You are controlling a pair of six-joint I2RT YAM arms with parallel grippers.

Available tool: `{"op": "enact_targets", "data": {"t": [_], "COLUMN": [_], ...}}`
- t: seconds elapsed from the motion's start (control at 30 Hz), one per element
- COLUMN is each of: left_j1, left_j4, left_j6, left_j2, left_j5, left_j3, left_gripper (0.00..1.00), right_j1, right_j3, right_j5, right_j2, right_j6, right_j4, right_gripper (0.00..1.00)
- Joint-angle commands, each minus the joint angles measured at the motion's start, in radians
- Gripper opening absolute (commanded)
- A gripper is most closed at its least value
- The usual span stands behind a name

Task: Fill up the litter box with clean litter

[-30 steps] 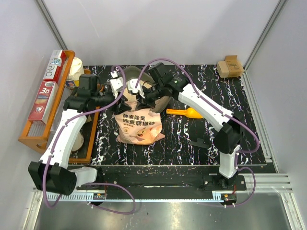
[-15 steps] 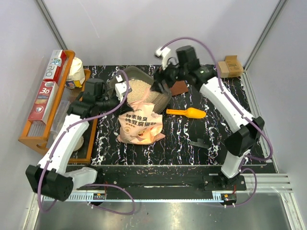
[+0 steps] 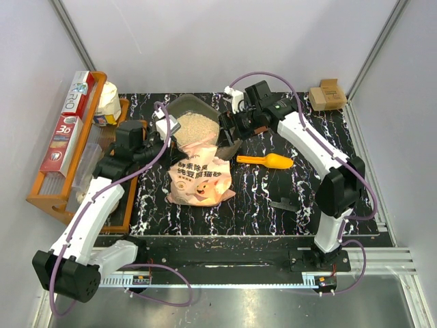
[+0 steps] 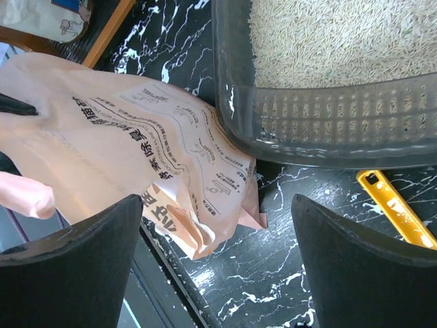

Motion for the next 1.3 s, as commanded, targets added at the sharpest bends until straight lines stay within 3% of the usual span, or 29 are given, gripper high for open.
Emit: {"op": "enact_targets", "data": {"t": [0.0,0.7,0.87,1.13,1.27], "left_j1": [-0.008,-0.016,-0.016,-0.025,-0.025], "left_j4": [0.207,0.235,0.246,0.233,0.229], "left_j6": [-0.104,-0.164,-0.177,-0.171,-0.156], "left_j2": [-0.059,-0.117,-0.116,-0.125,-0.124], "left_j5": [-0.003,0.013,0.015,-0.045,-0.057], "left_j3": [0.004,-0.041,-0.041,-0.041,-0.041], "left_gripper": [0.0,0.0,0.0,0.0,0.0], "right_j1": [0.008,0.018,0.097,0.186,0.185], "right_j3": [0.014,-0.093,-0.075,-0.075,-0.088], "right_j5": [-0.058,-0.095,0.043,0.627,0.786], "right_j2": [-0.008,0.0,0.04,0.02,-0.066], "right_j6": [0.014,0.018,0.009,0.15,0.179], "right_j4": [-0.027,-0.015,-0.018,-0.035,-0.067], "right_gripper": [0.95,0.92,0.99,1.0,1.0]}}
